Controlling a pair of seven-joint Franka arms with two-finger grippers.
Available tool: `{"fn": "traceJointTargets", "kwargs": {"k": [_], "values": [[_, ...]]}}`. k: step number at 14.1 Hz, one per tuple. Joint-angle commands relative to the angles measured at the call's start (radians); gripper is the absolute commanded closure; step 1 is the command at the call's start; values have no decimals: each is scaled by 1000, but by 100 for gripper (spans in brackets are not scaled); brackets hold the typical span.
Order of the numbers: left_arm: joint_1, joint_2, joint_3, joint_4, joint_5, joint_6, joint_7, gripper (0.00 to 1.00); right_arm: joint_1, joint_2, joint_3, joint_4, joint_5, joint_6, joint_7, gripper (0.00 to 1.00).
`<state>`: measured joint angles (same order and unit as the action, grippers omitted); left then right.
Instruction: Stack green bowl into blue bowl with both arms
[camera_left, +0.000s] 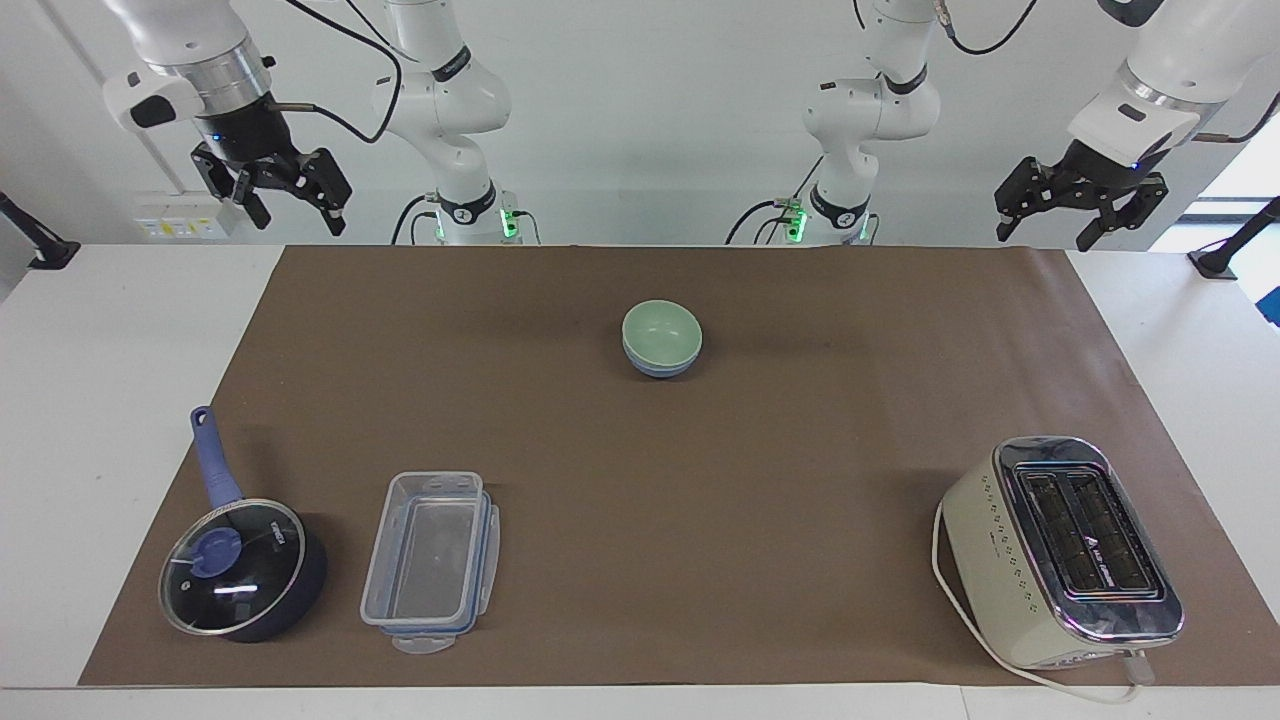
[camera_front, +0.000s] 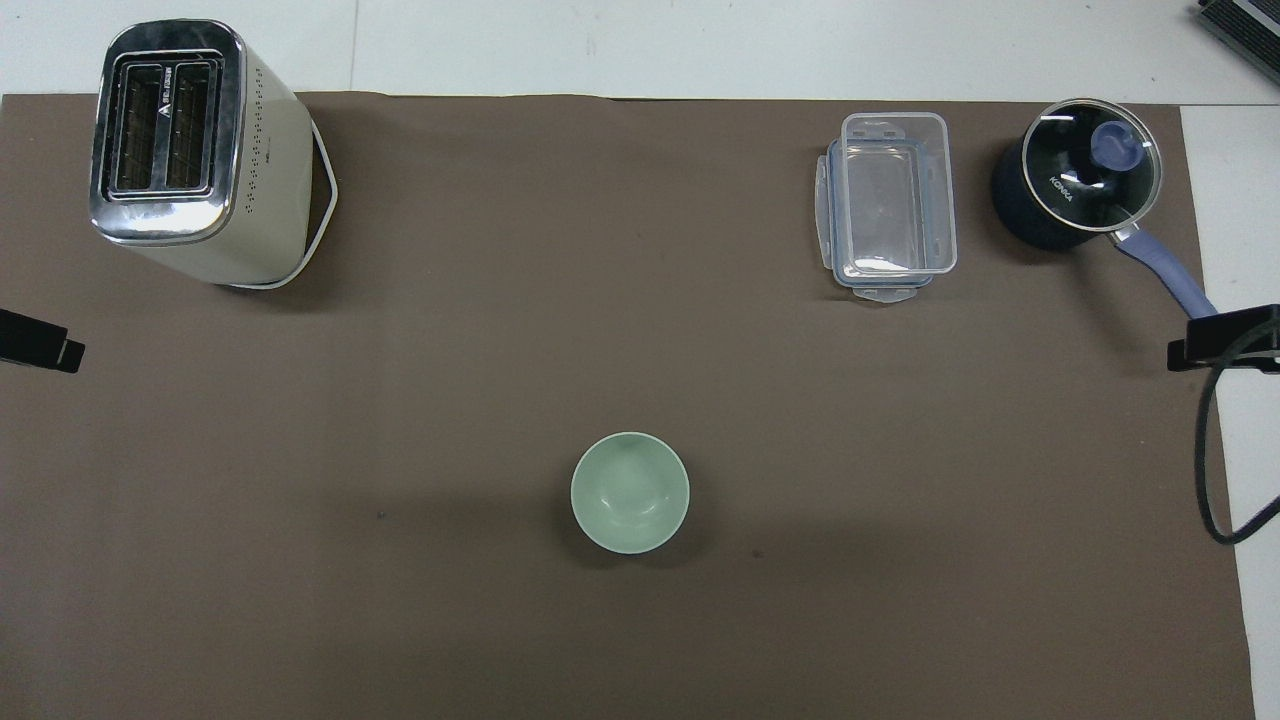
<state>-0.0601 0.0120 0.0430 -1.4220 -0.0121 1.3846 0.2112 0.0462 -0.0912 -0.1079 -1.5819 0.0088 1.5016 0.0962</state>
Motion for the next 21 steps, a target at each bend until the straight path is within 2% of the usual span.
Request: {"fn": "traceJointTargets", "kwargs": {"k": [1,4,6,18,21], "values": [[11,-18,-9,-21,17,1,2,0,-11,-12,11,-18,-21,2,-19,0],[11,-18,-9,-21,17,1,2,0,-9,-13,11,-21,-23,5,-22,0],[11,-18,-9,-21,17,1,2,0,-3,-13,11,-21,-23,18,-87,0],[11,-18,-9,-21,15,2,-1,0,0,-10,14,-35,-50,39,-85,0],[11,-17,-9,-20,17,49,-4,0,0,-12,17,-33,-38,28,-73,0]]}}
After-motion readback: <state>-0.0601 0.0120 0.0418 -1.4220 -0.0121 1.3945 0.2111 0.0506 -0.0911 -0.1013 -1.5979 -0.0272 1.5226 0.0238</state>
